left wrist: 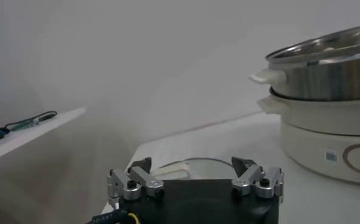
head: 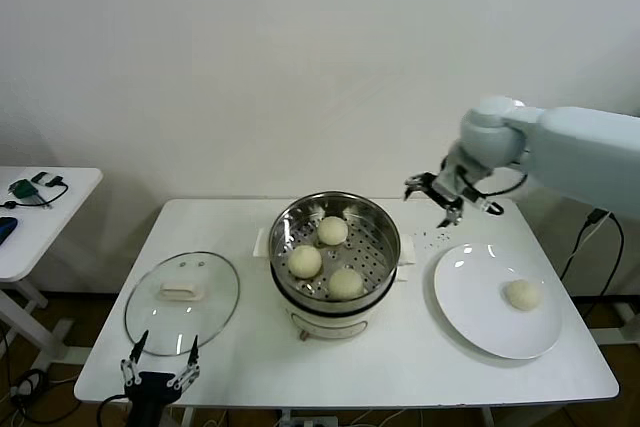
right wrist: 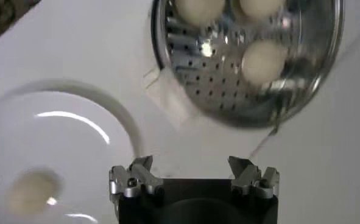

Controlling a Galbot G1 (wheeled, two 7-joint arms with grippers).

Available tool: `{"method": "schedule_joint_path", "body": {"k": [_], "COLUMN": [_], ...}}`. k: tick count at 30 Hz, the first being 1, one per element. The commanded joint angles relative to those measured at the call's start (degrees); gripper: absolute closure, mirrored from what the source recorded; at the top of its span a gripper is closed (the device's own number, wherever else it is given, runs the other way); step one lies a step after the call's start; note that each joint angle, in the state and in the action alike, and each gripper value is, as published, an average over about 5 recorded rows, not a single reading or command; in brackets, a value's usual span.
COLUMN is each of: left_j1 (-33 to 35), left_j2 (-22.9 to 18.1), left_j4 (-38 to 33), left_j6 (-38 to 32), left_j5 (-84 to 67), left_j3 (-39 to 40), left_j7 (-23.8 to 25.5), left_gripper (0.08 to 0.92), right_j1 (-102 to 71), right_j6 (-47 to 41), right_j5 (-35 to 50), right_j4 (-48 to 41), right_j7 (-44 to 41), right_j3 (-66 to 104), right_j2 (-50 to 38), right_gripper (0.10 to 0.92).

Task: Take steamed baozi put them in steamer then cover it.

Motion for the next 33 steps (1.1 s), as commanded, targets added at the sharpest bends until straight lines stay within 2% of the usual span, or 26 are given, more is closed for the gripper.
{"method": "schedule_joint_path", "body": {"k": [1, 6, 13, 33], "left_j1": [0.3, 0.8, 0.6, 0.7], "left_j2": [-0.1, -0.4, -1.1, -1.8], "left_j4": [-0.6, -0.9, -0.5, 0.2], "left_j6": [0.3, 0.3, 0.4, 0.3], "left_j5": [1.2, 1.6, 2.3, 2.4], "left_j3": [0.0, -0.2, -0.2, -1.0], "left_j7": [0.1, 0.1, 0.1, 0.0], "left_gripper": [0.177, 0.177, 0.177, 0.177], "right_j1": [-22.5, -37.8, -42.4, -43.0], "right_j6": [-13.1, -11.5, -8.0, -6.0], "right_j5": [1.7, -5.4, -12.0, -16.0], "right_j4": [-6.2, -12.5, -21.5, -31.0], "right_j7": [-3.6, -5.8, -6.3, -5.8], "right_j3": [18.6, 31.3, 37.1, 37.3], "right_j2": [-13.0, -12.8, -9.1, 0.5], "right_gripper": [0.203, 0.203, 0.203, 0.203]}}
